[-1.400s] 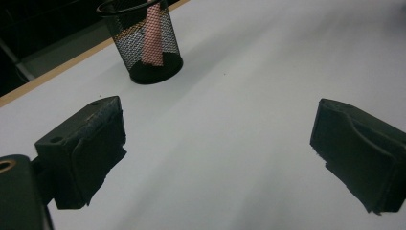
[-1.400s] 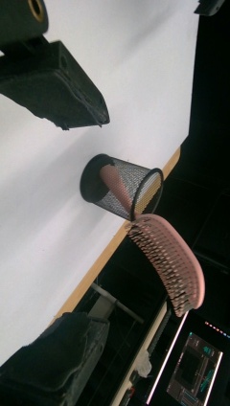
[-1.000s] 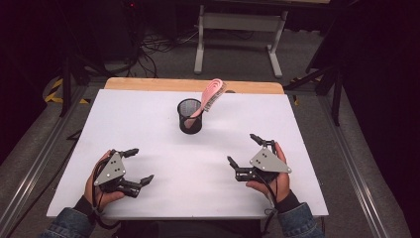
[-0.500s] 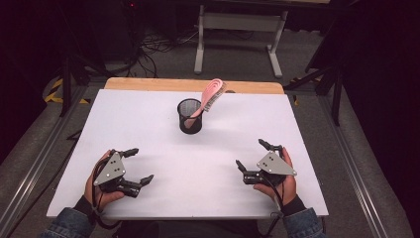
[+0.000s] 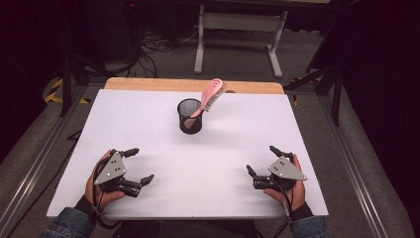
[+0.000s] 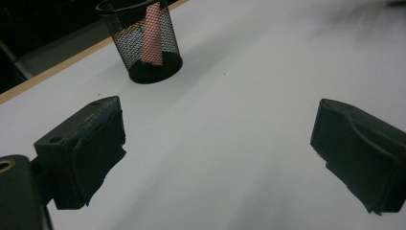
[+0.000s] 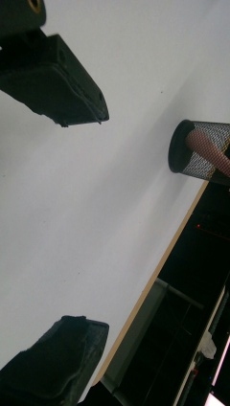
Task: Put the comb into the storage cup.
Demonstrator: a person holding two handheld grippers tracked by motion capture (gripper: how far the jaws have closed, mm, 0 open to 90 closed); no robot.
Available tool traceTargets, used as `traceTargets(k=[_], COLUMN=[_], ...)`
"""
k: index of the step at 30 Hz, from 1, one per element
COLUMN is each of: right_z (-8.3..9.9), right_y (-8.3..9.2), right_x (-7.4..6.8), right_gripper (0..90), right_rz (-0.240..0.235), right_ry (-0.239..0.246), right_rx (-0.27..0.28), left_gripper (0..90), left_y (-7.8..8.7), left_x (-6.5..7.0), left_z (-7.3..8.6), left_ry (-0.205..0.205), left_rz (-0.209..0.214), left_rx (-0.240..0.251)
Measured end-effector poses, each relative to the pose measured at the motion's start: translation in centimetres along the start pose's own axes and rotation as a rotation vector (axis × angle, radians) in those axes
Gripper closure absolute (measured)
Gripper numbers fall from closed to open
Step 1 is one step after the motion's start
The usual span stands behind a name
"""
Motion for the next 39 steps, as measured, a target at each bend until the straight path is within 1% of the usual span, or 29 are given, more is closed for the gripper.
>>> traceTargets(k=[4, 7, 8, 12, 13, 17, 18, 20, 25, 26, 32, 39], right_z=[0.64, 0.74, 0.77, 0.81, 0.75, 0.66, 0.65, 0.65, 0.52, 0.50, 0.52, 0.50], right_y=[0.22, 0.15, 0.12, -0.05, -0.05, 0.02, 0.04, 0.04, 0.22, 0.40, 0.49, 0.60], right_x=[0.30, 0.41, 0.39, 0.23, 0.11, 0.02, -0.03, -0.05, -0.41, -0.42, -0.30, -0.21], right_gripper=[3.2, 3.0, 2.8, 2.8, 2.8, 2.8, 3.5, 3.5, 3.5, 3.4, 3.4, 3.4], right_rz=[-0.001, -0.001, -0.008, -0.017, -0.020, -0.020, -0.021, -0.021, -0.013, -0.007, 0.001, 0.004], right_ry=[-0.014, -0.022, -0.024, -0.025, -0.018, -0.017, -0.016, -0.017, -0.008, -0.007, -0.014, -0.017], right_rx=[-0.019, -0.017, -0.016, -0.019, -0.020, -0.016, -0.021, -0.021, -0.023, -0.023, -0.015, -0.009], left_gripper=[5.4, 5.4, 5.4, 5.4, 5.4, 5.4, 5.4, 5.4, 5.3, 5.3, 5.3, 5.3], left_y=[-0.09, -0.13, -0.12, -0.10, -0.07, -0.06, -0.05, -0.03, -0.07, -0.18, -0.25, -0.41], left_x=[-0.10, -0.13, -0.14, -0.11, -0.05, 0.10, 0.10, 0.12, 0.11, 0.13, 0.13, 0.22], left_z=[-0.01, 0.00, 0.01, 0.04, 0.03, -0.07, -0.08, -0.04, -0.15, -0.19, -0.20, -0.17], left_ry=[0.000, -0.001, -0.001, -0.003, -0.003, -0.004, -0.011, -0.010, -0.009, -0.016, -0.009, -0.016], left_rz=[-0.002, -0.005, -0.006, -0.008, -0.007, -0.007, -0.001, 0.001, 0.010, 0.016, 0.015, 0.015], left_rx=[0.002, 0.002, 0.001, -0.003, -0.003, 0.004, 0.002, 0.001, 0.010, 0.009, 0.009, 0.002])
Point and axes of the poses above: each handheld gripper's, and its own axes: y roughly backward along the jaws, z roughly out of its underside, x roughly to its right, the point moved 3 cm from there along -y, roughly forward along the jaws, and after that the axes turned 10 degrees about x, right-handed, at the moved point
